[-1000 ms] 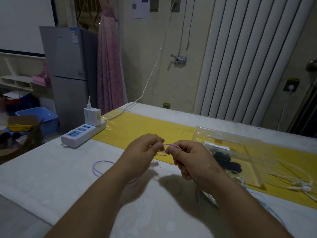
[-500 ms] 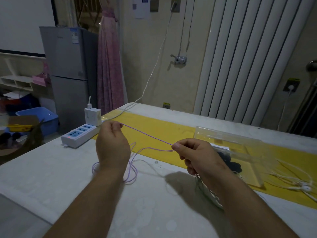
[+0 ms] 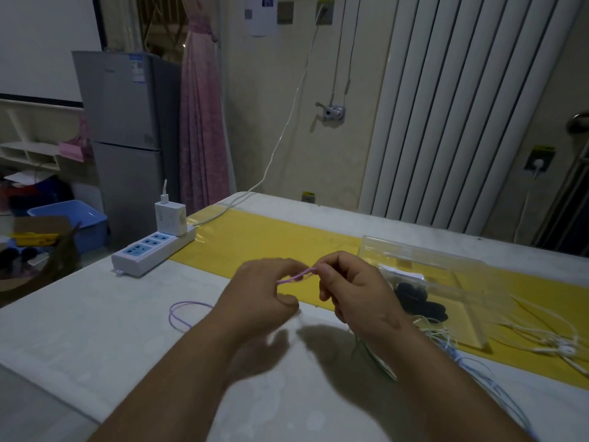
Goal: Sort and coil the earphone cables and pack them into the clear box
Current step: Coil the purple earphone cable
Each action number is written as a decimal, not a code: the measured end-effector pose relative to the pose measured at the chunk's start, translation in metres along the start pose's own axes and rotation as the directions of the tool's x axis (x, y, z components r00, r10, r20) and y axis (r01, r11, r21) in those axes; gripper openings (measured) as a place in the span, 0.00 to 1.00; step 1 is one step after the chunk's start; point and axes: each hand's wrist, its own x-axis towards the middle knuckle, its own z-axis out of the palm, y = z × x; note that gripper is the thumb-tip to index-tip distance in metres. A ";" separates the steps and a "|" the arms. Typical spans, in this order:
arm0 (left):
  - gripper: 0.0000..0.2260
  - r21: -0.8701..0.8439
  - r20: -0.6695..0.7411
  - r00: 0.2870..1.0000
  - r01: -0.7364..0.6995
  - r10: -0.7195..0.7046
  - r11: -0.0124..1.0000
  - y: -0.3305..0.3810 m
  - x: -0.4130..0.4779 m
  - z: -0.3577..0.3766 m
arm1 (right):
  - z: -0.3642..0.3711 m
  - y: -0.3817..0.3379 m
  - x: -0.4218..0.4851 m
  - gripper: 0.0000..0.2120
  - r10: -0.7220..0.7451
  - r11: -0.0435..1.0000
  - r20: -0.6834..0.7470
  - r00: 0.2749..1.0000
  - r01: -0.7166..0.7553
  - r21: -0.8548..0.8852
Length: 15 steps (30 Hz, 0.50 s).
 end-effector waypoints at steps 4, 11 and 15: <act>0.10 0.018 0.007 0.995 0.104 -0.104 0.994 -0.003 0.002 0.004 | -0.002 -0.008 -0.001 0.08 -0.005 0.991 -0.037 0.999 0.010 0.135; 0.07 0.064 -0.021 0.991 0.136 -0.135 0.989 -0.007 0.004 0.004 | -0.008 -0.009 0.002 0.10 -0.001 0.949 -0.144 0.990 0.047 0.312; 0.08 -0.057 -0.118 0.958 0.255 -0.260 0.965 -0.006 0.004 0.000 | -0.013 -0.011 0.005 0.11 0.101 0.869 -0.138 0.985 -0.020 0.495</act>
